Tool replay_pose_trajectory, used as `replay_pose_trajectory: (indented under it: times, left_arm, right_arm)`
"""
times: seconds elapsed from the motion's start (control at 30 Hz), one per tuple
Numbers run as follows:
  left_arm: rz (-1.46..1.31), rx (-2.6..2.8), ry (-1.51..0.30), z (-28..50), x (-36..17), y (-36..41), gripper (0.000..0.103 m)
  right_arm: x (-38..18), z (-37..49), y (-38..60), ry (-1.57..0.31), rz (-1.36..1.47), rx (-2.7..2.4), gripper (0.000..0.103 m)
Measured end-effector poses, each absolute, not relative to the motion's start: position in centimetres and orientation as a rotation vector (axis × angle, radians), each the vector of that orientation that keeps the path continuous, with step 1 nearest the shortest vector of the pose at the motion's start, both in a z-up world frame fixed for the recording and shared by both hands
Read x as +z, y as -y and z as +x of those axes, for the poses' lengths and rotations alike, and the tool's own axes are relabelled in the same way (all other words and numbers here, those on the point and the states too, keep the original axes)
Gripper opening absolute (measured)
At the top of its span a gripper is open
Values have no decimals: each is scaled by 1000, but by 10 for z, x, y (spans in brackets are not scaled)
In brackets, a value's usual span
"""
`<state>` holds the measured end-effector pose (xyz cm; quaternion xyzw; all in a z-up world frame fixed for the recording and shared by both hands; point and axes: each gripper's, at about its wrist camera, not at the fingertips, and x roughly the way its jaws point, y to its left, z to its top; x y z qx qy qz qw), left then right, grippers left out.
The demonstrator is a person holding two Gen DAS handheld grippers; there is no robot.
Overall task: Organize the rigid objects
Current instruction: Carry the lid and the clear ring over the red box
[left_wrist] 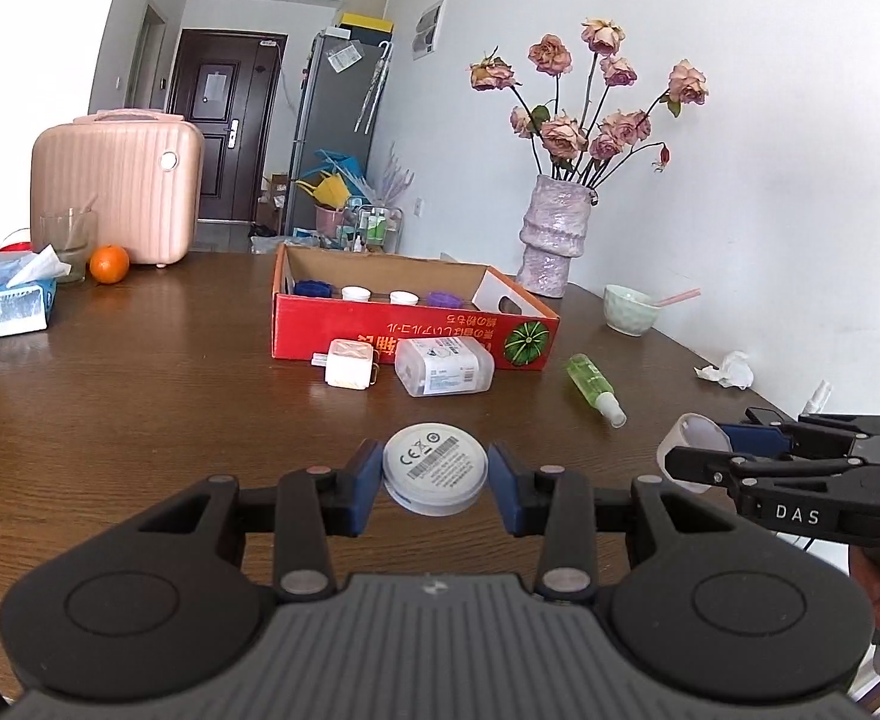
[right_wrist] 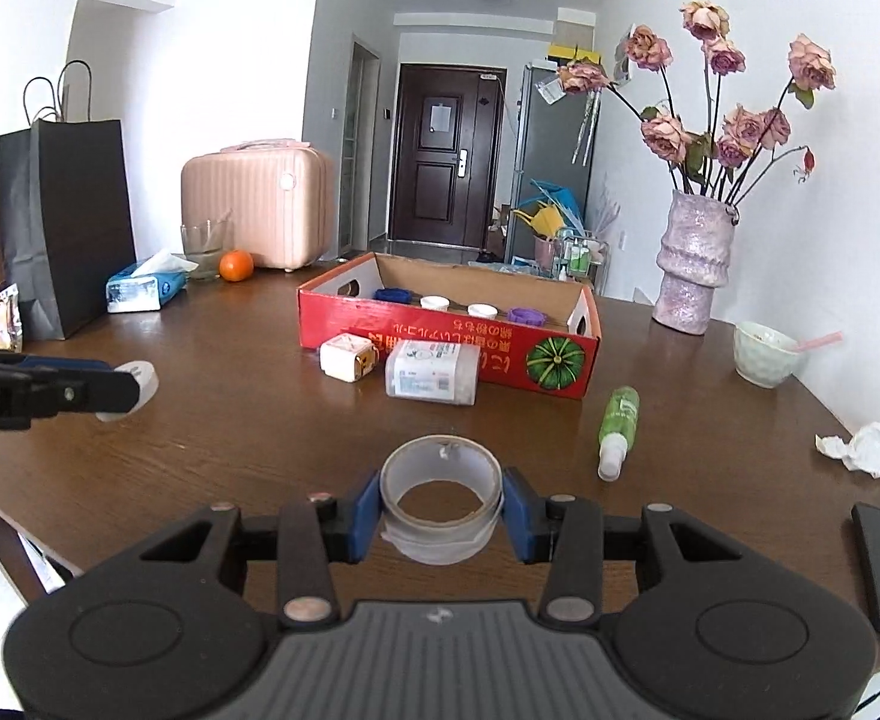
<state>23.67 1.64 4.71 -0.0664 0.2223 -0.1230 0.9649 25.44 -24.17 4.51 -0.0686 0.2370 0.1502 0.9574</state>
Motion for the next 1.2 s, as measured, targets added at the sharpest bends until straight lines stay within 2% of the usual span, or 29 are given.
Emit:
replay_pose_trajectory:
  times: [0.4,0.73,1.0,1.2]
  left_arm:
    - [-110,-247,-448,289,48,-28,40]
    - [-130,-381,-477,405,68,-37,40]
    - [-158,-373,-628,545,67,-50,40]
    - [-75,-260,-756,643,38,-46,40]
  right_arm:
    - [39,300,240,-508,-123,270,42]
    - [57,381,232,-479,-116,293,42]
    - [69,496,233,-510,-74,317,42]
    - [61,626,237,-673,79,280,42]
